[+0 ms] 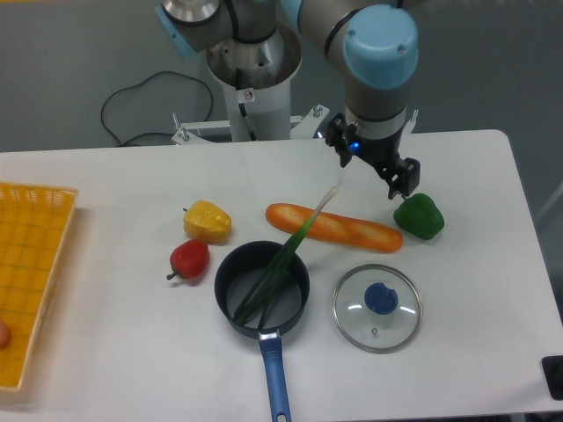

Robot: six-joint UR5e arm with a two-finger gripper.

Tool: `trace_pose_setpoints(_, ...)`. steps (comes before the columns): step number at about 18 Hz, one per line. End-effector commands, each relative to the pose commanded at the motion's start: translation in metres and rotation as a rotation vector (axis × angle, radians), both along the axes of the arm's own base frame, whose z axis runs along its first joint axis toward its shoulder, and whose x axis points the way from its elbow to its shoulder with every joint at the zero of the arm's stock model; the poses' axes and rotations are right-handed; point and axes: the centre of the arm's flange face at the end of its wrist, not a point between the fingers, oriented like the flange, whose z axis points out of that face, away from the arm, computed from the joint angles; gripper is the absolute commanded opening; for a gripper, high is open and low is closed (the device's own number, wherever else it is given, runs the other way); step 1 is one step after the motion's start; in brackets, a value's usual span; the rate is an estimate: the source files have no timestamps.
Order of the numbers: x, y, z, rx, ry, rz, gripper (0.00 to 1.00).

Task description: Place the green onion in the pot

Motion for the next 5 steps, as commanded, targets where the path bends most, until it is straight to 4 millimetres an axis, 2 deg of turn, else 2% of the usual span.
trace_pose_setpoints(5,-0.0011,-0.0004,0.0009,0.010,-0.002,0.003,1.00)
